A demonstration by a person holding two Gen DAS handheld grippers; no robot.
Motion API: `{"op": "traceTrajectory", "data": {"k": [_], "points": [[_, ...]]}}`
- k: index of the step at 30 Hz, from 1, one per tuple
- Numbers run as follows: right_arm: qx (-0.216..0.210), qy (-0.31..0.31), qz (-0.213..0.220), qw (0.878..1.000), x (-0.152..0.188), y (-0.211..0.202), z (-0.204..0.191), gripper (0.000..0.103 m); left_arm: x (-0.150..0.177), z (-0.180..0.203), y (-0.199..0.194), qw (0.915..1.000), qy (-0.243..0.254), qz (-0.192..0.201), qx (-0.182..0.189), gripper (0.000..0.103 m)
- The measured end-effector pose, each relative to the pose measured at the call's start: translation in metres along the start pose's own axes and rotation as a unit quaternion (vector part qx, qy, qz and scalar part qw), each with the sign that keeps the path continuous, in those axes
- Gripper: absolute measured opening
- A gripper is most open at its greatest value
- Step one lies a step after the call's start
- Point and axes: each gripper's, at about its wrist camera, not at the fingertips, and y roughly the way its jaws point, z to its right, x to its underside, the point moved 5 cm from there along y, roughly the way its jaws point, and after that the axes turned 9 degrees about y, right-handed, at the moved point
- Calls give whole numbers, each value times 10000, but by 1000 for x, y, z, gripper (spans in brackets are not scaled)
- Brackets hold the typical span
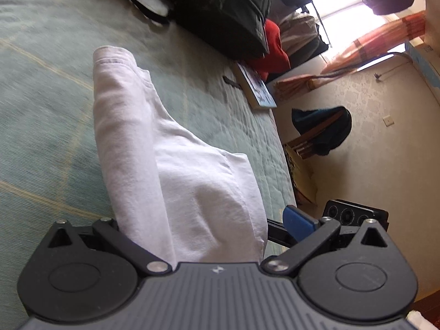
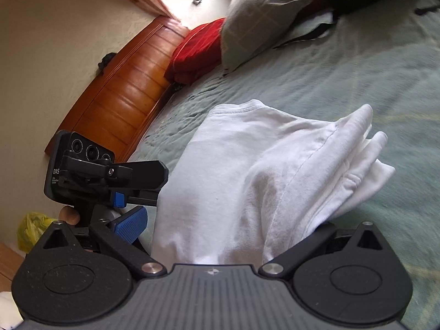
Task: Fold clothes
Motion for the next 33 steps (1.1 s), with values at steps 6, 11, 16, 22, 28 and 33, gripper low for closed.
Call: {"op": "traceTrajectory", "data": {"k": [6, 11, 16, 22, 28, 33], "points": [[-94, -405, -195, 9989, -14, 52, -41, 103, -17, -35, -51, 9990, -131, 307, -309, 101], [-245, -756, -378, 9961, -22, 103, -78, 103, -33, -75, -102, 9957, -350, 636, -578, 101], [-407, -1056, -535, 9921, -28, 157, -113, 103, -49, -115, -153, 9899, -584, 978, -843, 101], [-446, -1611, -496, 9847, -32, 222, -157, 103, -76, -164, -205, 9798, -723, 1355, -1277, 101], [-554, -1927, -439, 9787, -37, 286, -194, 103, -106, -222, -252, 9657, -967, 1720, -1687, 101], [-483, -2160, -393, 9744, -30, 339, -214, 102, -127, -266, -277, 9560, -1164, 1888, -1919, 101]]}}
